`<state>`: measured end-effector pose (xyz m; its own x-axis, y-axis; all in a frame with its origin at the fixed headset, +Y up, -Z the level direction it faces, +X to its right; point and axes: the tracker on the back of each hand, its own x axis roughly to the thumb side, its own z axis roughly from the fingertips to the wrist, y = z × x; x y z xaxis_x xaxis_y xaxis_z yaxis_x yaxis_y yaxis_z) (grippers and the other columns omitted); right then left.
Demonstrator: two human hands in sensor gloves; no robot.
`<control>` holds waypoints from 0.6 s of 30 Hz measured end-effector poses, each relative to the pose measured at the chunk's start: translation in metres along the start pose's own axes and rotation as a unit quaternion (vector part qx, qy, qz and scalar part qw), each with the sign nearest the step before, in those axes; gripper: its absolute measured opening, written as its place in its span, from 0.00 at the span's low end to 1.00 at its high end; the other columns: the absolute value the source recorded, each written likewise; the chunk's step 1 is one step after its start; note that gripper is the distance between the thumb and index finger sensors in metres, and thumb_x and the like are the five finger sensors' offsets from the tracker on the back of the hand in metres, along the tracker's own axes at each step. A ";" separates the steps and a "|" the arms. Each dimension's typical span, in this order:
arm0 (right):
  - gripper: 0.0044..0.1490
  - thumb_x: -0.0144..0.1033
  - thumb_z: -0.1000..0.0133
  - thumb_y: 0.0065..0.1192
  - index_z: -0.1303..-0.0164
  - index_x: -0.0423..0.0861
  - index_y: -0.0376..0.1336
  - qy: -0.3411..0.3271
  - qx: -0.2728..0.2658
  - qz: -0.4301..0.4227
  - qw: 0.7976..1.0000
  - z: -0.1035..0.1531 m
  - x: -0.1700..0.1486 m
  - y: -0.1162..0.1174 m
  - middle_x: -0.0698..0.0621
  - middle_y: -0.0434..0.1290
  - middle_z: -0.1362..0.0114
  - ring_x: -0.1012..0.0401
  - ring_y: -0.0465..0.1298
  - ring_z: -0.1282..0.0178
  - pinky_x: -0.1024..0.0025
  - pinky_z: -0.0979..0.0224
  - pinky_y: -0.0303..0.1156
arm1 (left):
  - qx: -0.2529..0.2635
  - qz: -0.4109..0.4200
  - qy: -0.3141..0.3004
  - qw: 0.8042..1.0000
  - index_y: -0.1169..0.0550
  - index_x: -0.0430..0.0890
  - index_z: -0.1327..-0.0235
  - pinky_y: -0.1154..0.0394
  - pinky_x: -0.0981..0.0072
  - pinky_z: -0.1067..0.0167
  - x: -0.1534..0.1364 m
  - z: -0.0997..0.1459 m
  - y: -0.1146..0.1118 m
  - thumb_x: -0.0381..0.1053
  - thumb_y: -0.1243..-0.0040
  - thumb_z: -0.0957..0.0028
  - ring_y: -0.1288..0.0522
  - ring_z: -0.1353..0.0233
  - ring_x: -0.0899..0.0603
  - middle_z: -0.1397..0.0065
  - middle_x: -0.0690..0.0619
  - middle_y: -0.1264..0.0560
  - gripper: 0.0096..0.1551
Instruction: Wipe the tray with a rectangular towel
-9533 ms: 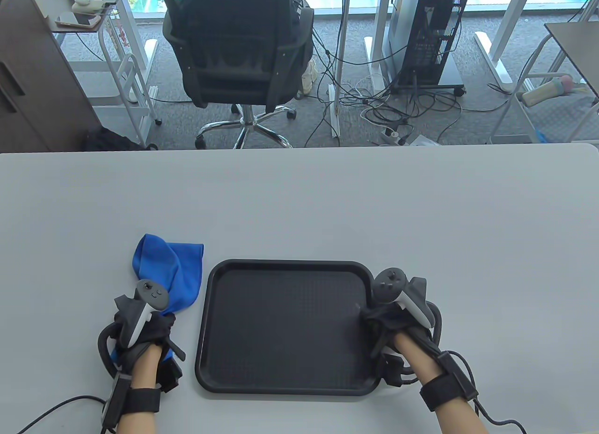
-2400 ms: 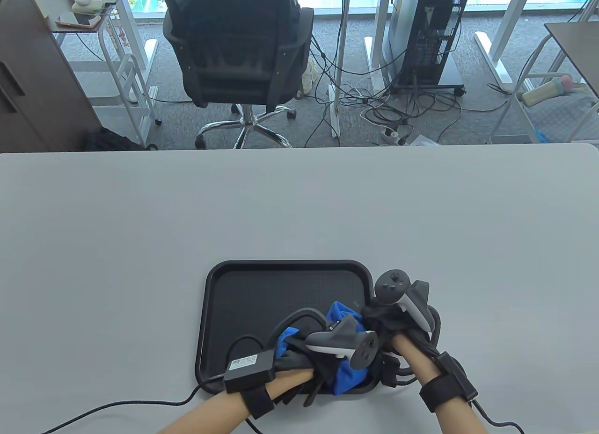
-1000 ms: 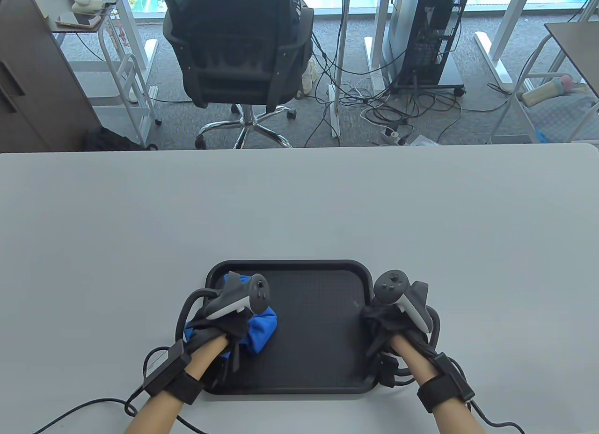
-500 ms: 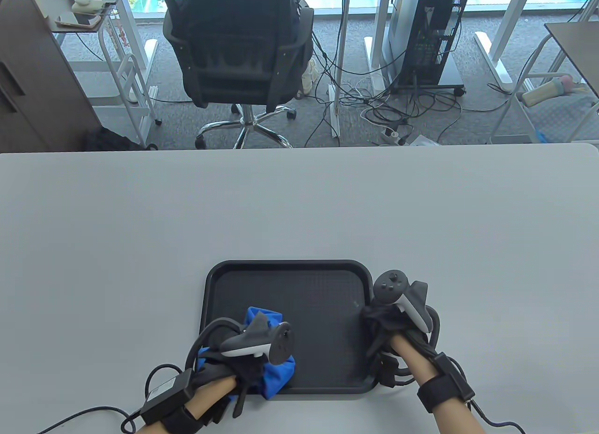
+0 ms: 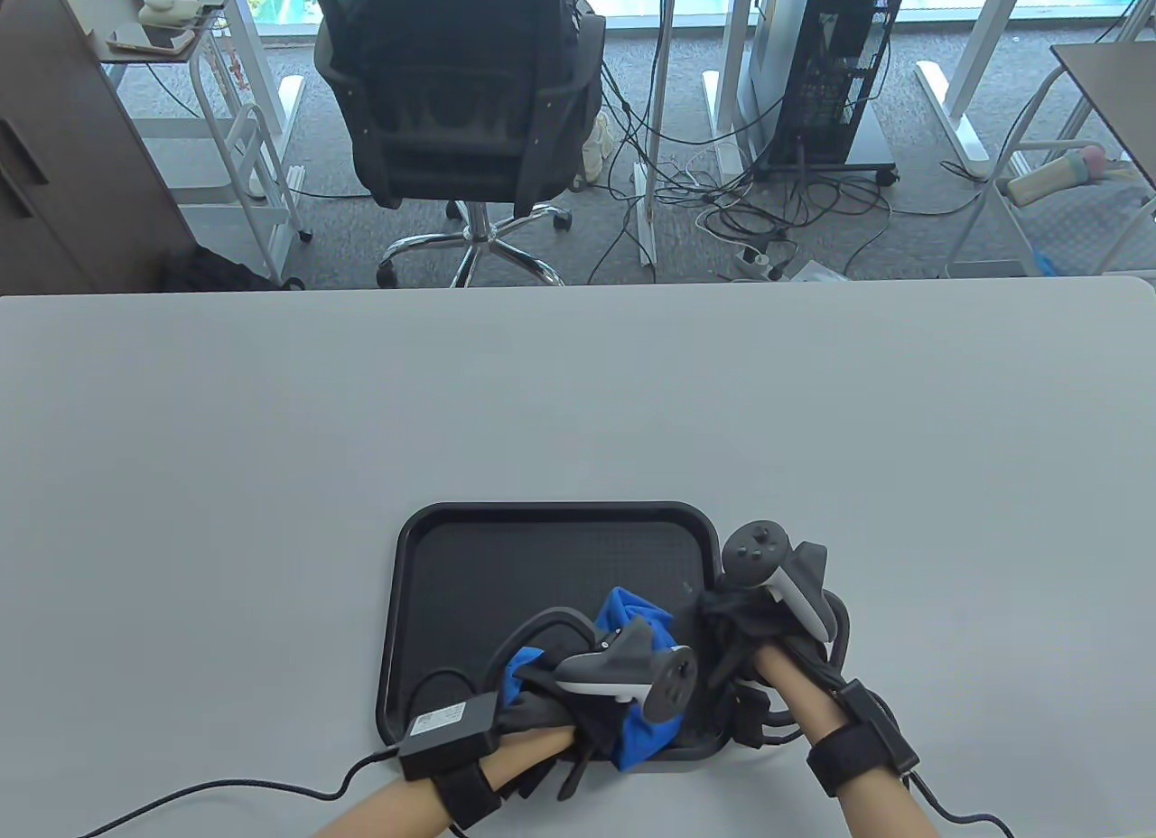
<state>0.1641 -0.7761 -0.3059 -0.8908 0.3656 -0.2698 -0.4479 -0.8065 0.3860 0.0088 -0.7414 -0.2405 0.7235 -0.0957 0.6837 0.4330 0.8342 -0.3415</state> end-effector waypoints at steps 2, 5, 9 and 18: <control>0.30 0.44 0.46 0.60 0.45 0.35 0.60 0.000 0.000 -0.001 1.000 0.000 0.000 0.000 0.44 0.77 0.66 0.58 0.81 0.78 0.62 0.74 0.78 | 0.003 0.009 0.007 1.000 0.37 0.51 0.27 0.31 0.43 0.33 0.000 -0.011 0.007 0.47 0.41 0.46 0.24 0.33 0.44 0.20 0.46 0.38 0.33; 0.30 0.44 0.46 0.60 0.45 0.35 0.60 0.000 0.000 0.000 1.000 0.000 0.000 0.000 0.44 0.77 0.66 0.58 0.81 0.78 0.63 0.74 0.78 | 0.014 0.018 0.029 0.999 0.37 0.52 0.27 0.31 0.43 0.33 -0.005 -0.026 0.015 0.47 0.41 0.46 0.25 0.32 0.45 0.20 0.46 0.38 0.32; 0.30 0.44 0.46 0.60 0.45 0.35 0.60 0.000 -0.002 0.006 1.000 0.000 0.000 0.000 0.44 0.77 0.66 0.58 0.81 0.78 0.62 0.74 0.78 | 0.036 0.038 0.086 0.995 0.37 0.54 0.27 0.32 0.43 0.32 -0.027 -0.043 0.022 0.47 0.41 0.46 0.25 0.32 0.45 0.19 0.50 0.38 0.32; 0.30 0.44 0.46 0.60 0.45 0.35 0.60 0.000 -0.002 0.008 1.000 0.000 0.000 0.000 0.44 0.77 0.66 0.58 0.81 0.78 0.62 0.74 0.78 | 0.049 0.099 0.202 0.973 0.37 0.55 0.27 0.32 0.42 0.32 -0.094 -0.043 0.011 0.47 0.41 0.45 0.25 0.32 0.46 0.19 0.51 0.36 0.32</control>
<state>0.1640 -0.7755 -0.3058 -0.8981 0.3523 -0.2632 -0.4329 -0.8138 0.3877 -0.0312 -0.7467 -0.3367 0.9487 -0.1169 0.2936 0.2240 0.9041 -0.3639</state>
